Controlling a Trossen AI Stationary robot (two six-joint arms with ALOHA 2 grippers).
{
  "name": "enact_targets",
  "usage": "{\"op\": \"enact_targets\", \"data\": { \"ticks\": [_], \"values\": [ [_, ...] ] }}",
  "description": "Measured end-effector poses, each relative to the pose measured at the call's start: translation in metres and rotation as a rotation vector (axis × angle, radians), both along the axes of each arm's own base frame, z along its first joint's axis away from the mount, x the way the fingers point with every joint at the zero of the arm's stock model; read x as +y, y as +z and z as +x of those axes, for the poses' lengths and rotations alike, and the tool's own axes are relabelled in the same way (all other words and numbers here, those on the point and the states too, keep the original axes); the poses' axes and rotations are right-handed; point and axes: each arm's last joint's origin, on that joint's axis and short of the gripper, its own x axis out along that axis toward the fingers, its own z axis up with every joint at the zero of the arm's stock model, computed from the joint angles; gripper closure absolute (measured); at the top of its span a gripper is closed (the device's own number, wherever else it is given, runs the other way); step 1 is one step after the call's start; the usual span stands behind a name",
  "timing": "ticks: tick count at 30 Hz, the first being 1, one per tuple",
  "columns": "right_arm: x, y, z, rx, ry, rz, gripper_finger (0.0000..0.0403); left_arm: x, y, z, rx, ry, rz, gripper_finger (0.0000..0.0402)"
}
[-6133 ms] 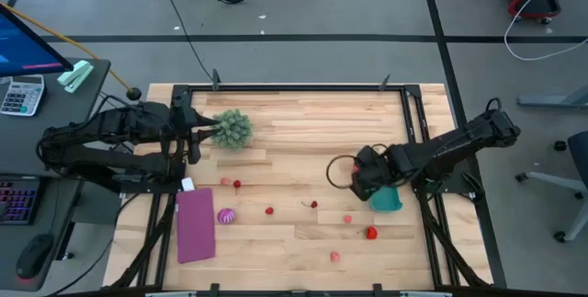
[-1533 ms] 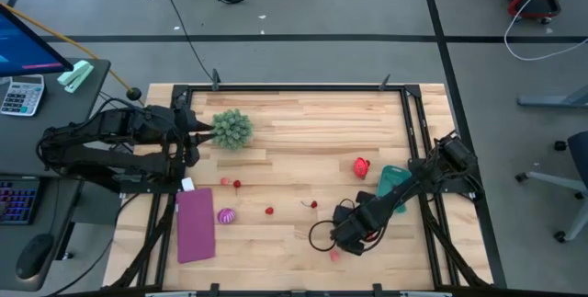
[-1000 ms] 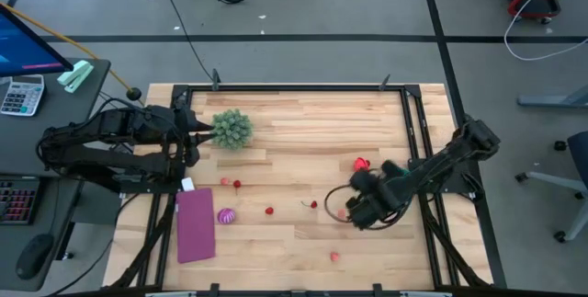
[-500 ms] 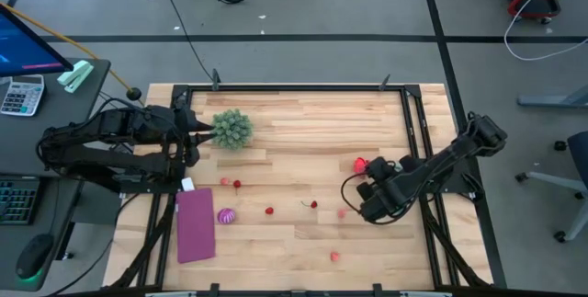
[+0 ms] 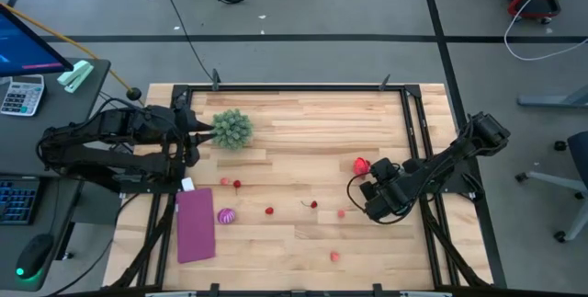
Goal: Pick and placing Produce into tupperware
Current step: Put the red strawberry into the green bin, then put the red cherry into the green bin
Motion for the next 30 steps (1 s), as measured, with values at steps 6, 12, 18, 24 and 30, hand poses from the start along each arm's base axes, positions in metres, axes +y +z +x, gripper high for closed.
{"op": "enact_targets", "data": {
  "ticks": [6,12,18,24,30],
  "values": [
    [-0.001,0.002,0.004,-0.006,0.030,-0.018,0.0371,0.000,0.000,0.000,-0.006,0.000,0.000,0.0294],
    [-0.005,0.002,0.005,0.013,0.028,-0.009,0.0320,0.000,0.001,0.001,-0.013,0.000,0.001,0.0294],
    [-0.008,0.012,0.013,0.052,0.075,-0.011,0.0287,0.000,0.002,0.001,-0.021,0.000,0.002,0.0294],
    [-0.008,0.057,0.038,0.066,0.156,0.006,0.0280,0.000,0.001,0.005,-0.012,0.000,0.001,0.0294],
    [-0.004,0.118,0.068,-0.078,0.311,-0.040,0.0284,0.000,-0.012,0.032,0.078,0.037,-0.072,0.0294]
  ]
}}
